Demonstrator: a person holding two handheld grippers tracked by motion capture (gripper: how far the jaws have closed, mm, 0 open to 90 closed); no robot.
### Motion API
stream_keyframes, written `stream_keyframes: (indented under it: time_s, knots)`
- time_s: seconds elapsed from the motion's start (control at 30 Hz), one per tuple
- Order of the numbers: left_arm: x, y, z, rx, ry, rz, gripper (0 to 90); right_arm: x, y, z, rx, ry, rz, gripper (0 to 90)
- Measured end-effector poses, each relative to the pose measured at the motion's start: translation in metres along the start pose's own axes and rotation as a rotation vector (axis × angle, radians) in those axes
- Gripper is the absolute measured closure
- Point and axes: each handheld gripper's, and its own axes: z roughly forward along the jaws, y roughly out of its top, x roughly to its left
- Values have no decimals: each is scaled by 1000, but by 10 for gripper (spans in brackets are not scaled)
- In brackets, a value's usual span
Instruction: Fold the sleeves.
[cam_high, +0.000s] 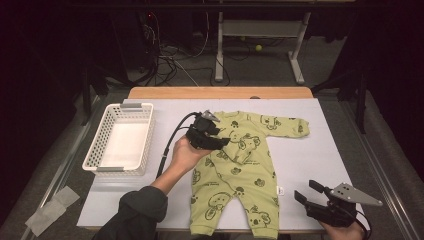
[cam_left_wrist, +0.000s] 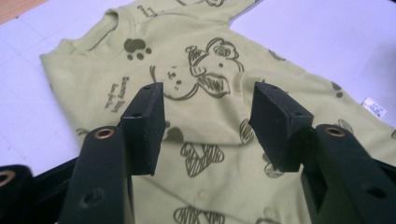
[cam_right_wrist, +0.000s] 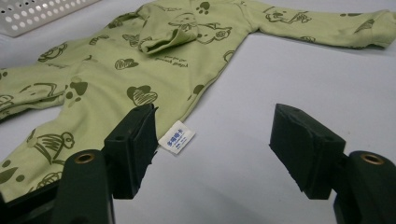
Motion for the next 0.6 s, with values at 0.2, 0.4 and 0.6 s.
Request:
stream_keyframes:
  time_s: [0.2,0.4,0.6]
  knots:
    - [4,-12,-10,-5,10,6,427,0,0,0,1,0,0,323]
    - [6,-19,-20,-32,18,-2,426,0,0,0,2,-2,0,323]
    - [8,-28,-27,-37,19,-3,426,0,0,0,2,-3,1,323]
